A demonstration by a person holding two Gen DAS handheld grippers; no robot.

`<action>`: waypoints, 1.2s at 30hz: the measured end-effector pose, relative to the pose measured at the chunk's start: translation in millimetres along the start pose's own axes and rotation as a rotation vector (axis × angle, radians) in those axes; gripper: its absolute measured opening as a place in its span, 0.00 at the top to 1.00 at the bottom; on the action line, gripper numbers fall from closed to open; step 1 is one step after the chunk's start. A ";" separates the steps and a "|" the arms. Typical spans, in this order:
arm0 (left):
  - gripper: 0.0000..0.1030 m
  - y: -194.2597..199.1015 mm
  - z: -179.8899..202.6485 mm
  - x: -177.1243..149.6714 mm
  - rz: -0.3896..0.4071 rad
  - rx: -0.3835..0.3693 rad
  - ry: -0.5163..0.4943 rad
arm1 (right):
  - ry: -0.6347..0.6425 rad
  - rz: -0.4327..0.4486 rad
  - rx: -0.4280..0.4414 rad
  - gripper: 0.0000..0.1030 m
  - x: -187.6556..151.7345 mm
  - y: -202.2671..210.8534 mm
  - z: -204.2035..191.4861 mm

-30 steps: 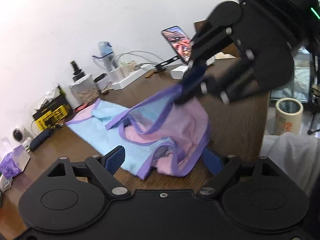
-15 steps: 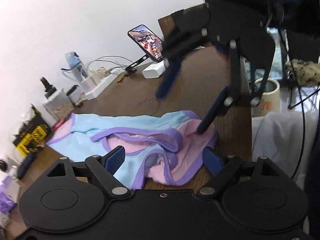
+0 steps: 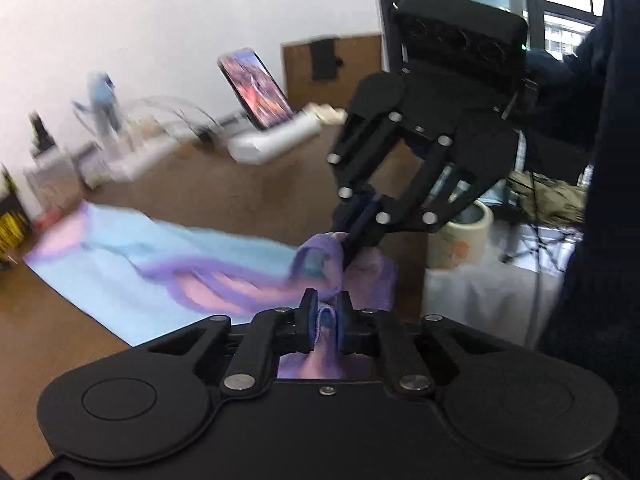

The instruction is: Fold clothes

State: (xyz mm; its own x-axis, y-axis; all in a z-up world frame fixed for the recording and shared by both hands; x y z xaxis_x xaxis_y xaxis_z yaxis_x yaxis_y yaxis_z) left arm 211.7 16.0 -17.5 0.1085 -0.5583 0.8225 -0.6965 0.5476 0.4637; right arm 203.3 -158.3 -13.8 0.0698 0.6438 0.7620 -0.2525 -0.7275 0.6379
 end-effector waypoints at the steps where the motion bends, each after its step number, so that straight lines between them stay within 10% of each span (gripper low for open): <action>1: 0.91 -1.5 -8.6 4.1 0.016 0.023 0.015 | 0.007 0.013 -0.026 0.94 4.5 2.5 5.5; 6: 0.91 -31.3 -63.9 19.2 0.056 0.149 0.099 | 0.069 0.012 -0.156 0.94 26.7 -20.4 57.8; 17: 0.91 -129.0 -129.7 12.2 -0.116 0.308 0.313 | -0.012 -0.088 -0.200 0.89 29.3 -87.1 147.9; 24: 0.91 -146.0 -133.2 10.2 -0.154 0.318 0.323 | -0.050 -0.049 -0.309 0.35 24.3 -67.2 160.0; 30: 0.90 -160.0 -138.9 6.4 -0.204 0.322 0.334 | -0.018 0.067 -0.178 0.35 32.4 -19.8 116.9; 33: 0.90 -163.4 -136.1 9.0 -0.199 0.348 0.298 | 0.088 -0.012 -0.114 0.37 24.1 -35.9 86.5; 36: 0.88 -147.2 -132.1 20.2 -0.151 0.430 0.235 | 0.057 -0.040 -0.087 0.68 15.8 -50.2 87.6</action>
State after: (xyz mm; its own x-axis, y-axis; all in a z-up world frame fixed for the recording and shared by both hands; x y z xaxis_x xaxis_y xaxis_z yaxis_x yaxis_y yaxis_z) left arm 410.2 6.4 -25.6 0.3525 -0.4295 0.8314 -0.8841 0.1384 0.4463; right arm 301.6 -132.4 -24.0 0.0271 0.6861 0.7270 -0.3338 -0.6793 0.6535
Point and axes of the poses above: each gripper's, at about its wrist camera, not at the fingertips, and y roughly against the way its jaws point, z to its right, x to its top, the point moved 2 cm from there along -y, roughly the way its jaws point, and after that the axes turned 15 degrees about x, right-handed, at the moved point
